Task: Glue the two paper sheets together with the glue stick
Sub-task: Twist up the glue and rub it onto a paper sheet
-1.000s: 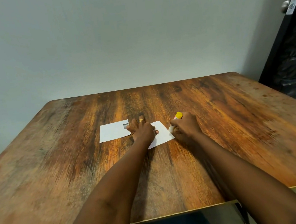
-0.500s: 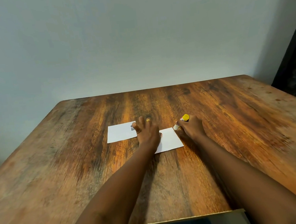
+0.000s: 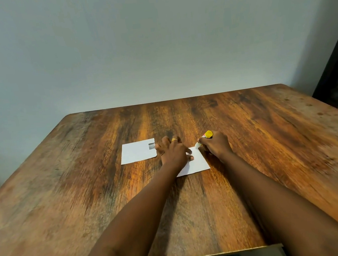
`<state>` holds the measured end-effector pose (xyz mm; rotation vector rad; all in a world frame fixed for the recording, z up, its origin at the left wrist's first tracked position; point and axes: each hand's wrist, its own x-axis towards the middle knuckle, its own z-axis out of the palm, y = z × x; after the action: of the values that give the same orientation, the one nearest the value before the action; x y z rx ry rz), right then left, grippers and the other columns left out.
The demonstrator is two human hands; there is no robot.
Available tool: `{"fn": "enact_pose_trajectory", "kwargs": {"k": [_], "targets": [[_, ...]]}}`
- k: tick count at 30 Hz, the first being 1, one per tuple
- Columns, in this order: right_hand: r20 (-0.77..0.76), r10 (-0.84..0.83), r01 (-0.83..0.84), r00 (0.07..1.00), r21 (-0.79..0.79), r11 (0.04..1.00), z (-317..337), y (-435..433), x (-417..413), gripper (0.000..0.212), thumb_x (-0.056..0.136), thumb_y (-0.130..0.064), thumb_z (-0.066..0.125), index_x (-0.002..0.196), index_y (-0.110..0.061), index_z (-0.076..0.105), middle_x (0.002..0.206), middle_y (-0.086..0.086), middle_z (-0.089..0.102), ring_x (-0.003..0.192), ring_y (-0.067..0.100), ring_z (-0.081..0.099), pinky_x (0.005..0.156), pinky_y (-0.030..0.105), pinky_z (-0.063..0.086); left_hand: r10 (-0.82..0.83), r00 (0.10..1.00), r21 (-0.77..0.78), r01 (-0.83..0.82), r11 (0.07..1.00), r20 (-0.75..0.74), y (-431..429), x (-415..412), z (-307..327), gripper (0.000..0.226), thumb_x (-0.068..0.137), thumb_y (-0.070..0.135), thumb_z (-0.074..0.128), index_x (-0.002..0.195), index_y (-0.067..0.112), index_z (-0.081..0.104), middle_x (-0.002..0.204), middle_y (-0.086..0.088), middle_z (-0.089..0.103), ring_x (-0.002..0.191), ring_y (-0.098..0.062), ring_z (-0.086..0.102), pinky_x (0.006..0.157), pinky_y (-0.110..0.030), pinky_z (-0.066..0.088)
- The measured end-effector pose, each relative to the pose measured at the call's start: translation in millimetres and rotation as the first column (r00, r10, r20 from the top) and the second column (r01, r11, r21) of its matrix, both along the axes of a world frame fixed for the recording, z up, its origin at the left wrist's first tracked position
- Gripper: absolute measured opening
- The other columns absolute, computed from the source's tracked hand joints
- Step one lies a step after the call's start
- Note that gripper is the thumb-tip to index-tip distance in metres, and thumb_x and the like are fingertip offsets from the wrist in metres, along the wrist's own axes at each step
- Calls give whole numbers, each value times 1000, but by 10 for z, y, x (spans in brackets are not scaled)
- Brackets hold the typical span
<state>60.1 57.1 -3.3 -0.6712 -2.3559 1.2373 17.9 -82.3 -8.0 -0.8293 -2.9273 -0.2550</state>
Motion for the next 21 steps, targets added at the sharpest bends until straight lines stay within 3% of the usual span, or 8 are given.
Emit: {"fn": "enact_pose_trajectory", "kwargs": {"k": [4, 9, 13, 21], "targets": [[10, 11, -11, 1000, 5, 1000, -23, 13, -49, 21, 80, -22, 67, 69, -6, 60, 70, 14, 62, 63, 21, 52, 57, 29, 39, 15, 1000, 4, -16, 1000, 23, 5, 0, 15, 35, 81, 47, 63, 114, 38, 66, 143, -1, 37, 131, -33, 20, 99, -55, 18], [32, 4, -5, 999, 49, 999, -48, 13, -106, 18, 78, -21, 67, 69, -6, 63, 77, 18, 69, 62, 21, 56, 61, 36, 48, 16, 999, 3, -16, 1000, 48, 6, 0, 37, 34, 81, 46, 64, 114, 37, 66, 144, -1, 36, 133, -35, 19, 101, -57, 20], [46, 16, -20, 999, 81, 997, -47, 21, -124, 22, 78, -19, 68, 76, 3, 65, 77, 22, 68, 60, 23, 55, 61, 38, 50, 20, 998, 12, -21, 1000, 57, 12, 4, 31, 35, 81, 45, 64, 115, 36, 66, 146, -1, 34, 133, -34, 19, 102, -56, 19], [85, 10, -18, 996, 85, 996, -28, 8, -101, 18, 76, -20, 68, 68, -6, 61, 67, 12, 62, 57, 21, 55, 52, 30, 44, 37, 998, 17, -38, 999, 52, 13, 11, 0, 35, 81, 44, 64, 115, 37, 66, 145, -2, 35, 133, -34, 20, 100, -56, 20]]}}
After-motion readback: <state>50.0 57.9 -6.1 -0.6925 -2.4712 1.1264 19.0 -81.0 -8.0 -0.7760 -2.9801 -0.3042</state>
